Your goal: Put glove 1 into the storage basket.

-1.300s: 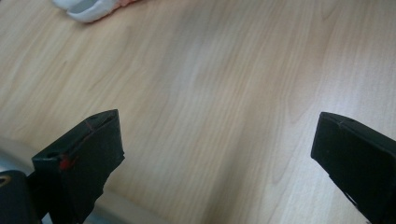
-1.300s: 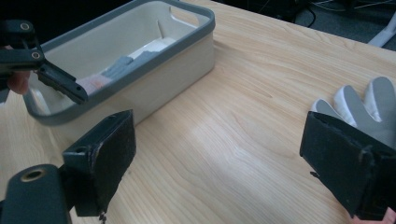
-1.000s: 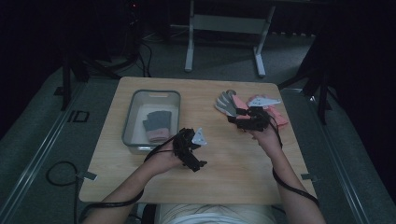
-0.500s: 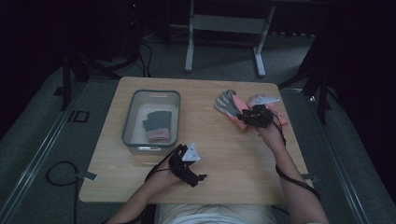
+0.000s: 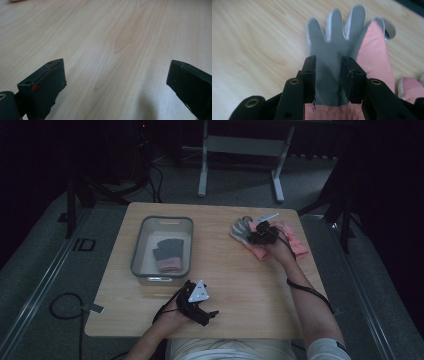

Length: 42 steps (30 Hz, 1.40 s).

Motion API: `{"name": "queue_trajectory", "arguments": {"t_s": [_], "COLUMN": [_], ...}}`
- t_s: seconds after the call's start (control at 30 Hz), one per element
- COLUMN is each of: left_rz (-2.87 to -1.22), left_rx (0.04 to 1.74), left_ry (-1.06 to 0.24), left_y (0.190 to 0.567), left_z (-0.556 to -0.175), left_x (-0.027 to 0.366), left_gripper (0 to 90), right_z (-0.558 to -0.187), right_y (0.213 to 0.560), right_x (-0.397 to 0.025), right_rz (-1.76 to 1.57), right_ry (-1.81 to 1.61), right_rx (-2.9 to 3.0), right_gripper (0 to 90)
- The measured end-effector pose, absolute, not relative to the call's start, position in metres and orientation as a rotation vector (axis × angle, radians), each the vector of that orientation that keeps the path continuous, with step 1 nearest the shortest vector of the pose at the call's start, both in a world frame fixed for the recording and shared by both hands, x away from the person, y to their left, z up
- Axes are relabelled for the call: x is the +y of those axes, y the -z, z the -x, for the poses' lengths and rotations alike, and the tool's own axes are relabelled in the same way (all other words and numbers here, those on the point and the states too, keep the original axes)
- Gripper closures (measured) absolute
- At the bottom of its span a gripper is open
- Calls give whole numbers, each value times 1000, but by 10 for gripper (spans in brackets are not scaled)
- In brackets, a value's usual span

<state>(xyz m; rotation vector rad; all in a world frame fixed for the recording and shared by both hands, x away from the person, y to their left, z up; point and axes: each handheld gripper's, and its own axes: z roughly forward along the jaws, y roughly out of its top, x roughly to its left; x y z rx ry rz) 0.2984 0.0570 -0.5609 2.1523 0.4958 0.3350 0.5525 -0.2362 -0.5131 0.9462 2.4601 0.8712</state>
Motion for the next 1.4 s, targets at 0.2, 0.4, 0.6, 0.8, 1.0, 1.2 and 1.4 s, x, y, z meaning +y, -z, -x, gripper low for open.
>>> {"name": "queue_trajectory", "arguments": {"t_s": [0.2, 0.4, 0.6, 0.8, 1.0, 1.2, 1.4], "left_rz": [-2148, -2163, -2171, -2171, -2158, -2165, -2151], "left_rx": [501, 492, 479, 484, 478, 469, 459], "left_ry": [-314, -321, -323, -329, -345, -352, -344], "left_y": [563, 565, 567, 567, 567, 567, 567], "left_z": [-299, -299, -299, -299, -298, -297, -296], "left_x": [58, 55, 54, 55, 56, 55, 56], "left_gripper": [21, 20, 20, 20, 20, 20, 20], "right_z": [-566, -567, -568, -559, -529, -474, -427], "right_y": [528, 533, 530, 517, 478, 439, 432], "right_x": [-235, -233, -233, -230, -230, -224, -215], "right_rz": [-994, -1024, -1122, -1180, -1274, -1315, -1393], "right_ry": [-824, -792, -805, -812, -946, -1106, -1149], "right_rx": [2497, 2512, 2484, 2449, 2357, 2224, 2116], "right_gripper": [655, 764, 839, 866, 874, 874, 874]}}
